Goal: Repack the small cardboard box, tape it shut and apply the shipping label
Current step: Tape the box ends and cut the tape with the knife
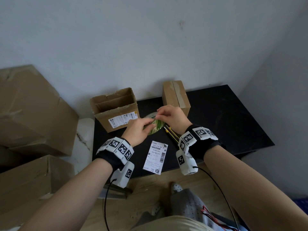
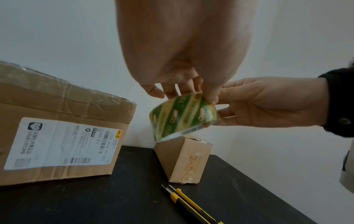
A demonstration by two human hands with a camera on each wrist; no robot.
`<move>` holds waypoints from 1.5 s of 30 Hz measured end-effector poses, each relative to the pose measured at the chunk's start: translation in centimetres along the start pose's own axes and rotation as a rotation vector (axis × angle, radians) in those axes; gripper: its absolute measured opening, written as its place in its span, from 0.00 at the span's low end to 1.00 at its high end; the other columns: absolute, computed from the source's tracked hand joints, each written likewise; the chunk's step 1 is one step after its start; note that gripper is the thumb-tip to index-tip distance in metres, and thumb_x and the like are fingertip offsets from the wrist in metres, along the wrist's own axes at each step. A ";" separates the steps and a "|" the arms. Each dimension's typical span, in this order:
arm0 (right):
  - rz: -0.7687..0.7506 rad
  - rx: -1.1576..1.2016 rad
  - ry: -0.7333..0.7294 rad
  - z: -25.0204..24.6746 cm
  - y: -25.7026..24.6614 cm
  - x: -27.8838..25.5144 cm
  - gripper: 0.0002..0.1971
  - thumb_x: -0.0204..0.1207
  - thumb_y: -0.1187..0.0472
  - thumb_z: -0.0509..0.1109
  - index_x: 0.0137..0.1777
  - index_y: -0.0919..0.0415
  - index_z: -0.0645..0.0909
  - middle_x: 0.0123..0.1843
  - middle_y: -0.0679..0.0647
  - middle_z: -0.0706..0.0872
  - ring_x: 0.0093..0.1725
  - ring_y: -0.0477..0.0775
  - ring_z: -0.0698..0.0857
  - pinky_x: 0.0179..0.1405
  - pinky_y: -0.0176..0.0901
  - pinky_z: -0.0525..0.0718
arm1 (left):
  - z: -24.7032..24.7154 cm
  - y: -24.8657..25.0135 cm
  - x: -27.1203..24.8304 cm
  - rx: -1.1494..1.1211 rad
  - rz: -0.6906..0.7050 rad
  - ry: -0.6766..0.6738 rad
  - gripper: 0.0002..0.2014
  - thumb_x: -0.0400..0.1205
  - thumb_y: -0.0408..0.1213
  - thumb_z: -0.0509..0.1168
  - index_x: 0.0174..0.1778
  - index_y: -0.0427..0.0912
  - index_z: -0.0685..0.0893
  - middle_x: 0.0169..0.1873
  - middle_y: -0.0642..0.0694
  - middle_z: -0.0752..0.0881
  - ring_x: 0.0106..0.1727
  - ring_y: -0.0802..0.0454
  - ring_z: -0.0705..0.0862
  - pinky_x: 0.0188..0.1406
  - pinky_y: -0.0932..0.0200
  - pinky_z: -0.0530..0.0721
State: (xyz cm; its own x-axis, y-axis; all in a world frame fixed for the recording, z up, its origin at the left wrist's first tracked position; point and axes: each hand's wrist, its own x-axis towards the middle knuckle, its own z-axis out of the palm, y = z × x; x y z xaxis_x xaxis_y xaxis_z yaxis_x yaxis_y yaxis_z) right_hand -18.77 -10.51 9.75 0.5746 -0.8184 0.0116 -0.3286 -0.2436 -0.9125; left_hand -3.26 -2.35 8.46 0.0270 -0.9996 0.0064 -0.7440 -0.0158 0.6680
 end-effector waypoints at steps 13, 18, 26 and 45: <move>0.090 0.224 0.086 0.2 0.7 -0.5 0.04 0.78 0.67 0.68 0.48 0.68 0.82 0.48 0.66 0.88 0.50 0.59 0.89 0.52 0.48 0.88 | -0.1 1.7 -0.1 -0.516 -0.246 -0.130 0.23 0.81 0.28 0.65 0.69 0.46 0.66 0.45 0.42 0.88 0.40 0.50 0.90 0.41 0.59 0.87; 0.100 0.372 0.092 0.3 0.5 -0.6 0.03 0.80 0.71 0.63 0.46 0.67 0.78 0.45 0.68 0.87 0.47 0.60 0.89 0.48 0.44 0.89 | -0.2 1.4 0.2 -0.568 -0.219 -0.098 0.14 0.80 0.28 0.65 0.57 0.48 0.73 0.47 0.38 0.87 0.45 0.46 0.90 0.40 0.49 0.89; 0.191 0.525 0.113 0.4 0.9 -0.5 0.09 0.80 0.74 0.63 0.58 0.67 0.74 0.42 0.62 0.84 0.46 0.59 0.89 0.48 0.46 0.90 | -1.0 1.8 0.2 -0.488 -0.235 -0.176 0.18 0.79 0.27 0.67 0.61 0.43 0.72 0.48 0.40 0.89 0.36 0.47 0.90 0.38 0.60 0.86; 0.141 0.374 -0.021 1.2 1.7 -0.5 0.07 0.77 0.70 0.68 0.40 0.60 0.80 0.56 0.60 0.84 0.54 0.57 0.87 0.53 0.51 0.88 | -1.7 1.3 0.3 -0.547 -0.297 -0.121 0.14 0.81 0.30 0.65 0.59 0.45 0.71 0.48 0.39 0.88 0.39 0.43 0.91 0.43 0.49 0.89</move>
State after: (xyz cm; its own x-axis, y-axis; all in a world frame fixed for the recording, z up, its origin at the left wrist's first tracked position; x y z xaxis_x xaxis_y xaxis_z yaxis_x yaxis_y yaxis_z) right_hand -18.71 -9.94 7.66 0.5601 -0.8183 -0.1290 -0.1120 0.0795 -0.9905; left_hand -3.15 -2.63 10.60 0.0804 -0.9504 -0.3004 -0.2671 -0.3109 0.9122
